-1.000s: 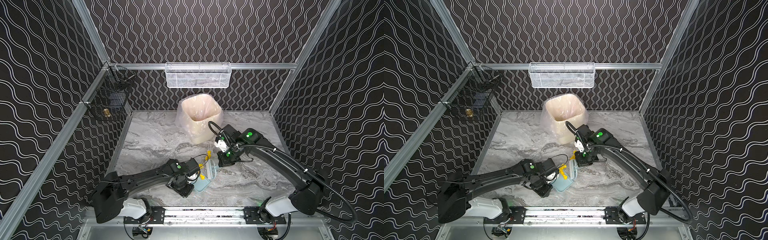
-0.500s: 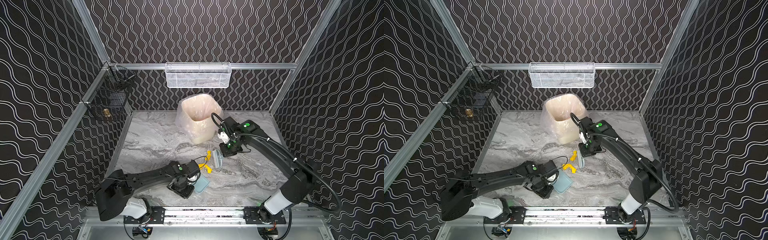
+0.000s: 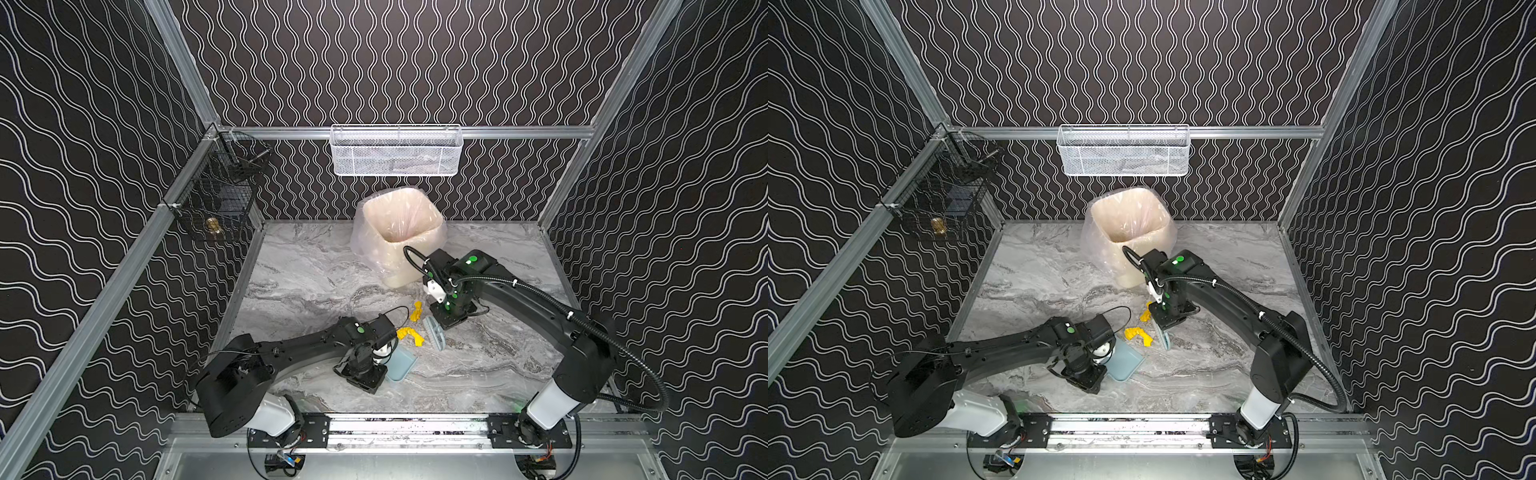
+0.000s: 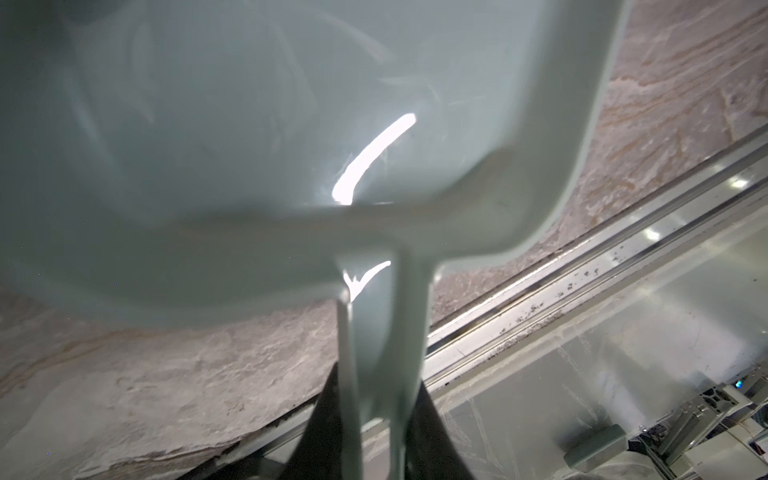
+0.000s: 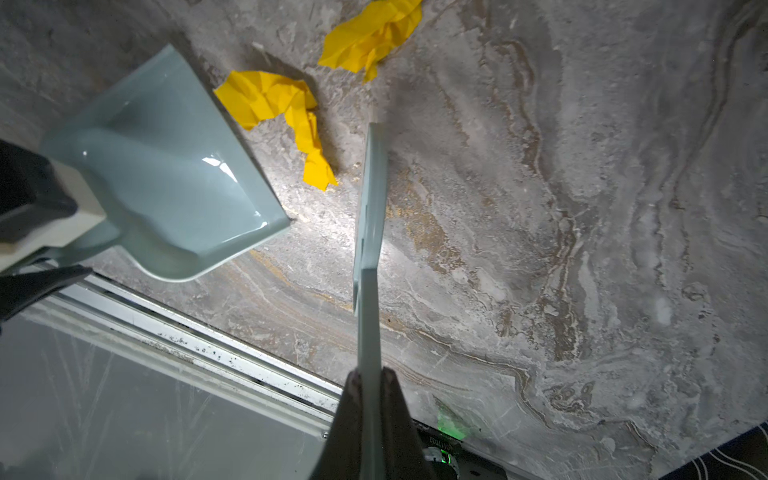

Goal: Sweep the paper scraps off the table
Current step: 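Sweep the remaining yellow scraps into the teal dustpan with the right gripper's brush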

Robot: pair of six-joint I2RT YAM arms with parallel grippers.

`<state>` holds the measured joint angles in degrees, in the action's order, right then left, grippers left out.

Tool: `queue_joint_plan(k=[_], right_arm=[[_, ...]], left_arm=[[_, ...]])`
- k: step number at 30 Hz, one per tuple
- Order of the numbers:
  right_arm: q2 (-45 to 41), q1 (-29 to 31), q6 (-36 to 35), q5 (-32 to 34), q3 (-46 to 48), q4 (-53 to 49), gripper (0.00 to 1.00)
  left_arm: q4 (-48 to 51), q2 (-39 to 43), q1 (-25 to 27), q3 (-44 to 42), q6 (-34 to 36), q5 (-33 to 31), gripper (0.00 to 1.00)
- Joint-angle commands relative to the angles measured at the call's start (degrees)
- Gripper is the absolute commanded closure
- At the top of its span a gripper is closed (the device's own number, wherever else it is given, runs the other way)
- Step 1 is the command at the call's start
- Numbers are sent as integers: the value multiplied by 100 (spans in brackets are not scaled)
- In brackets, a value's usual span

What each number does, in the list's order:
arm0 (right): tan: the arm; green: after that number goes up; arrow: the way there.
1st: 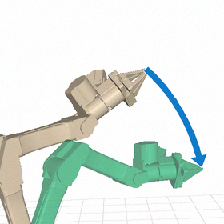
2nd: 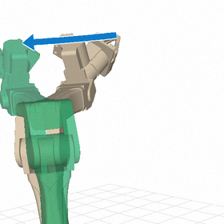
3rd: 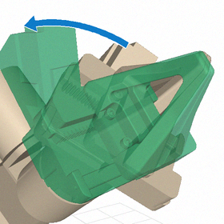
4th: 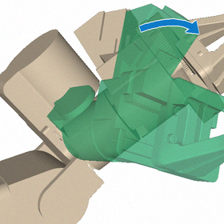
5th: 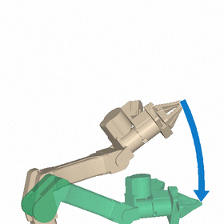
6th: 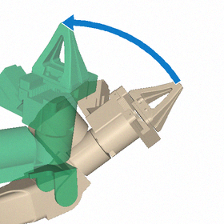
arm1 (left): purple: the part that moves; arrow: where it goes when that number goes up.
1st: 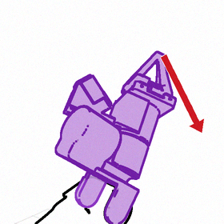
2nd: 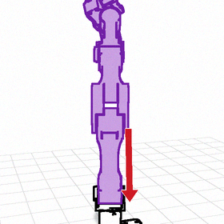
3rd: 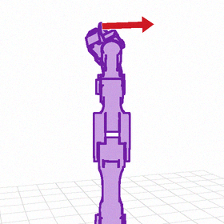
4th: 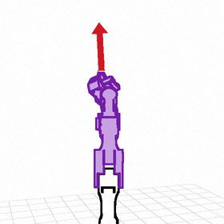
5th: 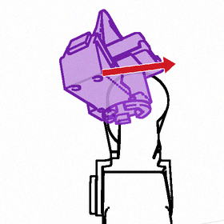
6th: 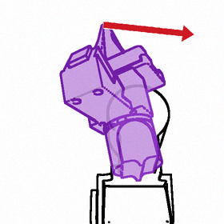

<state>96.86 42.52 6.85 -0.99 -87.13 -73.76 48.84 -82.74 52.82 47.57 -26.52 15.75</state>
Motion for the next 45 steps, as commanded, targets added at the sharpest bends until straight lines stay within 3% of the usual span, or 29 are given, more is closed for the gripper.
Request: queue_joint_plan(k=[1, 10, 17, 28, 33, 39, 45], right_arm=[[154, 129, -128, -125, -184, -44, 100], [243, 617, -486, -488, -542, -383, 100], [600, 69, -546, 10, -1218, -581, 100], [1722, 20, -832, 8, -2544, -308, 100], [1884, 38, -1007, 83, -2585, -227, 100], [1971, 149, -1123, 43, -2518, -182, 100], [1737, 441, -1246, -485, -2228, -165, 100]], left_arm=[[56, -38, -91, 39, 221, 112, 100], [90, -255, -233, 182, 489, 149, 100], [73, -278, -320, 148, 499, 169, 100], [103, -27, -322, -4, 245, 427, 100], [308, 213, -316, -41, 187, 518, 100], [460, -166, -316, 83, 369, 614, 100], [451, -365, -333, 143, 374, 415, 100]])
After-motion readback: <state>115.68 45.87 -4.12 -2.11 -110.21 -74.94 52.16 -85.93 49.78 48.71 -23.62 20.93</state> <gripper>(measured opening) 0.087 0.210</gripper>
